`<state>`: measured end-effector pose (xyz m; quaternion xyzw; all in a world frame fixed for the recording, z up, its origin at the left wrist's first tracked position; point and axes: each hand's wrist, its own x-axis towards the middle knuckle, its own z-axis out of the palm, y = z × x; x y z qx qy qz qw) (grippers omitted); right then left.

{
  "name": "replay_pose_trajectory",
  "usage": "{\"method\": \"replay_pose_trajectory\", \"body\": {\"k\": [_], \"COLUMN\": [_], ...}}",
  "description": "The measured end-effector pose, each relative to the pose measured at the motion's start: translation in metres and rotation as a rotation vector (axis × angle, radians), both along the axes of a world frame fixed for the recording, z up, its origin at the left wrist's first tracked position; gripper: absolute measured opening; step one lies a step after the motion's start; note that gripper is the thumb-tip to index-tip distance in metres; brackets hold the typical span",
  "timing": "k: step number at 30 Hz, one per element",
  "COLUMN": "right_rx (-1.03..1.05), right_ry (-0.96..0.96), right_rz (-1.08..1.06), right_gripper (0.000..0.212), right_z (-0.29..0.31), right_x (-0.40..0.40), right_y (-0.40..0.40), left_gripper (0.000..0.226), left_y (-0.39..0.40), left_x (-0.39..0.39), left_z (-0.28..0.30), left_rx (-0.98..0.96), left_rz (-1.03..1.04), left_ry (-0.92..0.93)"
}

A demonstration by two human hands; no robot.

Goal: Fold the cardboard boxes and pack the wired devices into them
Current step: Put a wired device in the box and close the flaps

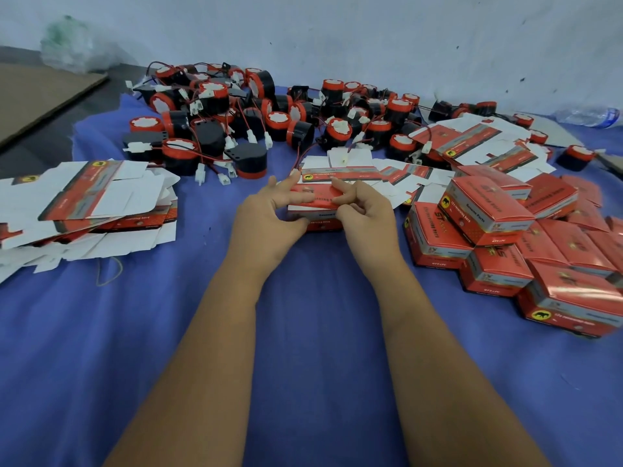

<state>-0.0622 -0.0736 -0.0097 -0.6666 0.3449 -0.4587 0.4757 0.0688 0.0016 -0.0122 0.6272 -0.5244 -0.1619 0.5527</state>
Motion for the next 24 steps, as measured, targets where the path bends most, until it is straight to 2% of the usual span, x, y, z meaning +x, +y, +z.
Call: {"method": "replay_pose_trajectory", "body": {"k": [3, 7, 9, 11, 14, 16, 19, 20, 23, 24], "right_rx": [-0.036, -0.042, -0.079, -0.202, -0.367, -0.349, -0.283, -0.276, -0.319, -0.366], "right_ry": [0.031, 0.076, 0.108, 0.174, 0.309, 0.344, 0.353, 0.358, 0.441, 0.479], "right_rz": [-0.048, -0.069, -0.097, -0.129, -0.129, -0.087, -0.011, 0.013, -0.009, -0.044], "right_gripper": [0.037, 0.038, 0.029, 0.017, 0.019, 0.014, 0.038, 0.043, 0.063, 0.065], "right_z": [-0.003, -0.005, -0.006, -0.006, -0.008, -0.008, -0.006, -0.006, -0.006, -0.006], "right_x": [0.002, 0.003, 0.003, 0.002, 0.002, 0.001, -0.001, -0.001, -0.002, -0.002], "right_y": [-0.002, -0.005, -0.004, -0.003, 0.001, 0.005, 0.007, 0.007, 0.005, 0.004], "left_gripper": [0.049, 0.046, 0.045, 0.045, 0.044, 0.042, 0.029, 0.025, 0.023, 0.024], "left_y": [0.0, 0.0, 0.0, 0.0, 0.0, 0.002, 0.003, 0.003, 0.006, 0.006], "left_x": [0.0, 0.002, 0.002, 0.001, 0.0, -0.001, -0.002, -0.002, -0.005, -0.006], "left_z": [-0.001, 0.0, 0.001, 0.001, 0.001, 0.0, -0.001, 0.0, 0.004, 0.005], "left_rx": [0.053, 0.083, 0.081, 0.075, 0.092, 0.088, 0.04, 0.024, -0.001, -0.008], "left_rz": [0.025, -0.005, -0.012, -0.012, 0.004, 0.028, 0.076, 0.055, -0.066, -0.083], "left_ry": [0.023, 0.071, 0.082, 0.081, 0.054, 0.016, -0.098, -0.047, 0.27, 0.31]}}
